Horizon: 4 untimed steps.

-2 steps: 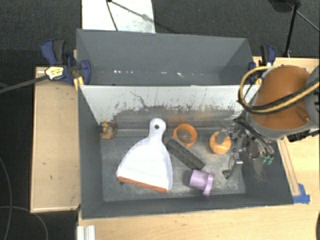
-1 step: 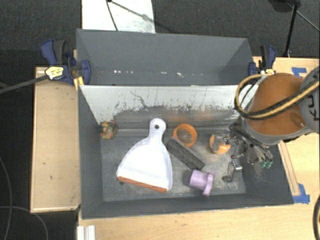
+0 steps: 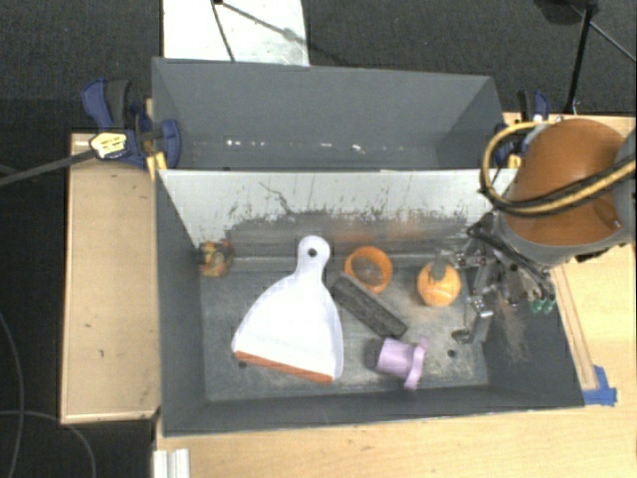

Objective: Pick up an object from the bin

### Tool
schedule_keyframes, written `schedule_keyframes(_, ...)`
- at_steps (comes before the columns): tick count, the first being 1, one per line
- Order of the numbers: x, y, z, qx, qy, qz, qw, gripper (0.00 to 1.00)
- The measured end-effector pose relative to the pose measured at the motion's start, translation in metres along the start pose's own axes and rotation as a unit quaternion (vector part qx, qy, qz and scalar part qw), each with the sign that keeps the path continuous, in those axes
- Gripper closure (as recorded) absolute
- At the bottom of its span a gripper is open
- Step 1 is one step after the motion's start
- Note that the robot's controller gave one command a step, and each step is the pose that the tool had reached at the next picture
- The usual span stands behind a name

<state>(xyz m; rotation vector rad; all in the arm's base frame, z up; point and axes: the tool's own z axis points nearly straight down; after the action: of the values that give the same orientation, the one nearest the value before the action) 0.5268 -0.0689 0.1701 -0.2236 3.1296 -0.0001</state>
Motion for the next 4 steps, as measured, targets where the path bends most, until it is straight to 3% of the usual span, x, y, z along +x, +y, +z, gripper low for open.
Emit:
schedule_keyframes(1,-0.008,0.016,0.001,0.0,-0.0002,0.144,0.9896,0.0)
schedule_keyframes(3,0.027,0.053,0.046,0.0,-0.0003,0.097,0.9953,0.0)
schedule_keyframes(4,0.021,0.062,0.1,0.0,0.0015,0.169,0.9856,1.0)
